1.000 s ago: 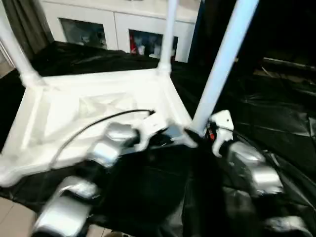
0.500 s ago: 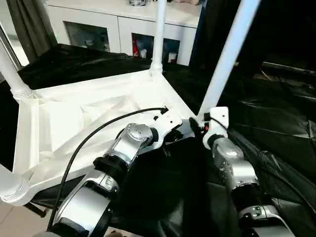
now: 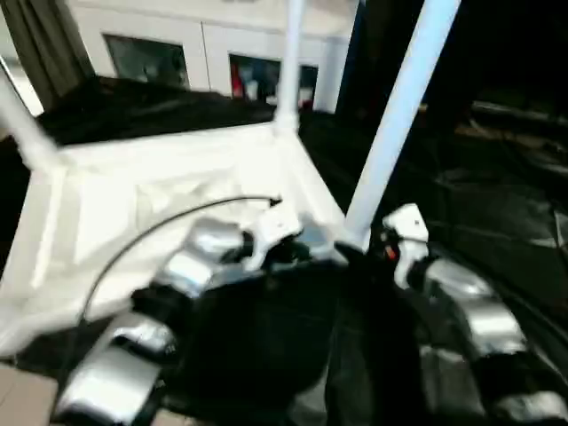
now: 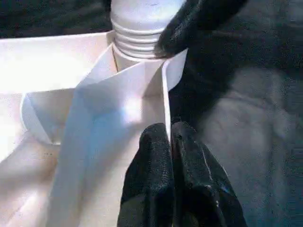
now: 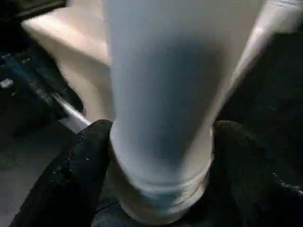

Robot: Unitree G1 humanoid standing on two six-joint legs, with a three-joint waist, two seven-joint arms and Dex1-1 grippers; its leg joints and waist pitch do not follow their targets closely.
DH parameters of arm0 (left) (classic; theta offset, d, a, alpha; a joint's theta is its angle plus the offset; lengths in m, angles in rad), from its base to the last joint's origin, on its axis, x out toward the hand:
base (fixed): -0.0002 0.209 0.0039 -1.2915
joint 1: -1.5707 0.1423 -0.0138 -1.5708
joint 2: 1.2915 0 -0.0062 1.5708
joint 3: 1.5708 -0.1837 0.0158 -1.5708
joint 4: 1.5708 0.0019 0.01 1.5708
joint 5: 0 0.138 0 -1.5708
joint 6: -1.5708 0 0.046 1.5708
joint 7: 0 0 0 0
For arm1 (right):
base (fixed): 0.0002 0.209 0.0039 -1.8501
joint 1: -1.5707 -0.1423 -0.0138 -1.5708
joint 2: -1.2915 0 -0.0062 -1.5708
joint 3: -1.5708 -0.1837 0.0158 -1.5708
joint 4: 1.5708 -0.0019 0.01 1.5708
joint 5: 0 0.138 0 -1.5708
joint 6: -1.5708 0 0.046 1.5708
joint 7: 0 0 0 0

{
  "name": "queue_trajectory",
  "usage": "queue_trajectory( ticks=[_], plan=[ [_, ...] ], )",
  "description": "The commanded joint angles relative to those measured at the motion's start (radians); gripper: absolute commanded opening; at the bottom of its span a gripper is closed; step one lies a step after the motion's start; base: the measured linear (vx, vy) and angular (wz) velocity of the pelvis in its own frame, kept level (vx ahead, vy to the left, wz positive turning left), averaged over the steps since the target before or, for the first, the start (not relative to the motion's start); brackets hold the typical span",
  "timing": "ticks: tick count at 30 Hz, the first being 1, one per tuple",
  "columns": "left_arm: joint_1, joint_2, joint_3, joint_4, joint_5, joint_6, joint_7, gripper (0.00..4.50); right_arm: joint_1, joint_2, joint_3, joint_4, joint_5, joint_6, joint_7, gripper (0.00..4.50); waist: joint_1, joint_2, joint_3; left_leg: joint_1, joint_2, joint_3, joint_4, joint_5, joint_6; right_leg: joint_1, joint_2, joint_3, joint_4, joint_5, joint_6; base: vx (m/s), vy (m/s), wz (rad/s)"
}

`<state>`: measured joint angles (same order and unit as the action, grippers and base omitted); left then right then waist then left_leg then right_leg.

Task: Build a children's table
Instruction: Rotate leg to tighten

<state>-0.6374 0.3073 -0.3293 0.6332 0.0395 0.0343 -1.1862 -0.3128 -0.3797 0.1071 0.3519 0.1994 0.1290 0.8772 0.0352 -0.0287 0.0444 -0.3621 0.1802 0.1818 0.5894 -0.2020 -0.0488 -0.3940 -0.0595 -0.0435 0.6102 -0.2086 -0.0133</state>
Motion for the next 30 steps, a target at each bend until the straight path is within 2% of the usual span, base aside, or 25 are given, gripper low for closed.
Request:
queue_trajectory(
  ticks=[1, 3, 6, 8, 9, 18, 20, 22, 24, 25, 26, 27, 28, 29, 30],
  plan=[
    [0.021, 0.011, -0.026, -0.018, -0.010, 0.009, -0.070, 0.00, 0.003, -0.024, -0.006, -0.028, 0.025, 0.013, 0.038, 3.63, 0.002, -0.003, -0.058, 0.006, 0.058, -0.015, -0.059, -0.073, 0.126, 0.054, -0.087, 0.048, -0.054, 0.057, -0.301, 0.000, 0.000, 0.00],
    [0.026, 0.024, -0.019, -0.031, -0.024, 0.018, -0.095, 0.00, 0.007, -0.033, -0.006, -0.047, 0.043, 0.029, 0.068, 3.63, 0.002, -0.004, -0.059, 0.005, 0.058, -0.015, -0.058, -0.066, 0.123, 0.054, -0.085, 0.048, -0.051, 0.064, -0.305, 0.000, 0.000, 0.00],
    [0.033, 0.037, -0.016, -0.049, -0.034, 0.021, -0.112, 0.00, 0.009, -0.048, 0.009, -0.057, 0.044, 0.042, 0.108, 3.63, 0.003, -0.003, -0.056, 0.006, 0.059, -0.015, -0.060, -0.095, 0.112, 0.052, -0.086, 0.047, -0.055, 0.021, -0.299, 0.000, 0.000, 0.00],
    [0.034, 0.040, -0.016, -0.053, -0.036, 0.025, -0.113, 0.00, 0.008, -0.052, 0.015, -0.055, 0.044, 0.050, 0.122, 3.63, 0.003, -0.006, -0.055, 0.006, 0.058, -0.014, -0.060, -0.106, 0.103, 0.053, -0.086, 0.048, -0.058, -0.004, -0.294, 0.000, 0.000, 0.00],
    [0.036, 0.043, -0.017, -0.058, -0.037, 0.028, -0.115, 0.00, 0.007, -0.050, 0.015, -0.051, 0.044, 0.050, 0.124, 3.48, 0.004, -0.006, -0.055, 0.006, 0.057, -0.014, -0.060, -0.106, 0.096, 0.052, -0.087, 0.048, -0.059, -0.017, -0.290, 0.000, 0.000, 0.00],
    [0.042, 0.045, -0.014, -0.072, -0.037, 0.037, -0.113, 0.00, 0.000, -0.022, 0.026, -0.027, 0.043, 0.051, 0.124, 2.84, 0.004, -0.006, -0.058, 0.005, 0.056, -0.013, -0.056, -0.069, 0.104, 0.054, -0.085, 0.048, -0.052, 0.030, -0.290, 0.000, 0.000, 0.00],
    [0.043, 0.044, -0.014, -0.073, -0.037, 0.041, -0.108, 0.00, 0.000, -0.017, 0.027, -0.025, 0.038, 0.054, 0.120, 2.81, 0.004, -0.003, -0.058, 0.005, 0.055, -0.014, -0.056, -0.070, 0.103, 0.054, -0.085, 0.047, -0.052, 0.025, -0.290, 0.000, 0.000, 0.00],
    [0.042, 0.042, -0.012, -0.070, -0.035, 0.041, -0.095, 0.00, 0.000, -0.010, 0.025, -0.022, 0.027, 0.058, 0.095, 2.75, 0.003, -0.005, -0.059, 0.005, 0.056, -0.014, -0.056, -0.068, 0.102, 0.054, -0.084, 0.047, -0.051, 0.030, -0.290, 0.000, 0.000, 0.00],
    [0.027, 0.018, 0.004, -0.036, -0.013, 0.052, -0.002, 0.00, -0.013, 0.032, 0.009, 0.032, -0.032, 0.032, -0.052, 2.74, -0.002, -0.005, -0.057, 0.004, 0.054, -0.014, -0.057, -0.079, 0.089, 0.052, -0.084, 0.047, -0.054, 0.004, -0.287, 0.000, 0.000, 0.00],
    [0.027, 0.018, 0.004, -0.036, -0.013, 0.052, -0.002, 0.00, -0.013, 0.032, 0.009, 0.032, -0.032, 0.032, -0.052, 2.73, -0.004, -0.005, -0.056, 0.003, 0.054, -0.014, -0.058, -0.087, 0.081, 0.052, -0.085, 0.047, -0.056, -0.015, -0.284, 0.000, 0.000, 0.00],
    [0.016, 0.003, 0.012, -0.012, 0.002, 0.054, 0.052, 0.00, -0.023, 0.056, -0.005, 0.065, -0.051, 0.024, -0.128, 2.73, -0.004, -0.003, -0.054, 0.005, 0.054, -0.014, -0.060, -0.104, 0.072, 0.050, -0.084, 0.046, -0.061, -0.048, -0.278, 0.000, 0.000, 0.00],
    [-0.021, -0.055, 0.033, 0.053, 0.036, 0.092, 0.220, 0.00, -0.041, 0.137, -0.069, 0.131, -0.070, 0.046, -0.363, 2.72, -0.010, -0.004, -0.050, 0.011, 0.051, -0.012, -0.061, -0.140, 0.041, 0.042, -0.082, 0.048, -0.070, -0.123, -0.264, 0.000, 0.000, 0.00],
    [-0.021, -0.055, 0.033, 0.053, 0.036, 0.092, 0.220, 0.00, -0.041, 0.137, -0.069, 0.131, -0.070, 0.046, -0.363, 2.72, -0.011, -0.003, -0.049, 0.014, 0.051, -0.013, -0.061, -0.157, 0.027, 0.040, -0.083, 0.048, -0.073, -0.161, -0.257, 0.000, 0.000, 0.00],
    [-0.028, -0.068, 0.037, 0.063, 0.041, 0.106, 0.253, 0.00, -0.044, 0.158, -0.086, 0.140, -0.066, 0.053, -0.412, 2.72, -0.007, -0.005, -0.051, 0.015, 0.051, -0.016, -0.065, -0.179, 0.009, 0.043, -0.084, 0.047, -0.079, -0.229, -0.234, 0.000, 0.000, 0.00],
    [-0.041, -0.097, 0.043, 0.079, 0.045, 0.127, 0.304, 0.00, -0.061, 0.205, -0.124, 0.163, -0.048, 0.079, -0.507, 2.72, -0.005, -0.002, -0.051, 0.015, 0.054, -0.017, -0.067, -0.175, 0.000, 0.042, -0.085, 0.049, -0.079, -0.229, -0.223, 0.000, 0.000, 0.00]
  ],
)
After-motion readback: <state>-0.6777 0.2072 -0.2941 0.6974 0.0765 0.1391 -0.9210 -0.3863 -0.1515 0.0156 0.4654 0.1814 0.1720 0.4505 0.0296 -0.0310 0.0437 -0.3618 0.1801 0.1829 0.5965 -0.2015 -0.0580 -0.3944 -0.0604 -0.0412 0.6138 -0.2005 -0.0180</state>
